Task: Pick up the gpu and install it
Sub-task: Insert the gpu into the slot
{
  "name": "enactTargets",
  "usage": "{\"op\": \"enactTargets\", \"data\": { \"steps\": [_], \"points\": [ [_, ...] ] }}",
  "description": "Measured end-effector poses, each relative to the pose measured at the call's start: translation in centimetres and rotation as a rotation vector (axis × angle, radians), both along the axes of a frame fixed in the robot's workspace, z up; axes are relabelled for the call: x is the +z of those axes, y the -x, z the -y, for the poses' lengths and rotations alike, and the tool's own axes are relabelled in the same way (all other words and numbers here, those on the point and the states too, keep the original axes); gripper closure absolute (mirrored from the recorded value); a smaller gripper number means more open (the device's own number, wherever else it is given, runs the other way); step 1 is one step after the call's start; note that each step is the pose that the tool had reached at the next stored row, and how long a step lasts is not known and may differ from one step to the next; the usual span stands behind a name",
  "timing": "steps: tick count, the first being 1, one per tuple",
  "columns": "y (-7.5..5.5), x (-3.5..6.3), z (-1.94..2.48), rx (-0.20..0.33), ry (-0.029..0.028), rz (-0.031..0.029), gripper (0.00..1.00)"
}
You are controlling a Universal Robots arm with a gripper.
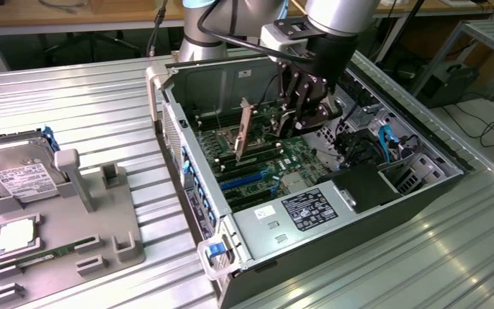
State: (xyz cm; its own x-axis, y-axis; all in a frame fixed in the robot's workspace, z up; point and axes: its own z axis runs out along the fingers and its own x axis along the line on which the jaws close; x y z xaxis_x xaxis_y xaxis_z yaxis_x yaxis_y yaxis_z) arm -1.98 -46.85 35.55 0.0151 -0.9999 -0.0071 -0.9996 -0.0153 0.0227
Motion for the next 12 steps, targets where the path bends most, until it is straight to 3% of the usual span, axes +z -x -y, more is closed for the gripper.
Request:
{"op": "enactTargets", "data": {
  "steps": [12],
  "points": [
    [0.02,-0.58,0.00,-0.004,0.0003,-0.0005,0.72]
  ]
}}
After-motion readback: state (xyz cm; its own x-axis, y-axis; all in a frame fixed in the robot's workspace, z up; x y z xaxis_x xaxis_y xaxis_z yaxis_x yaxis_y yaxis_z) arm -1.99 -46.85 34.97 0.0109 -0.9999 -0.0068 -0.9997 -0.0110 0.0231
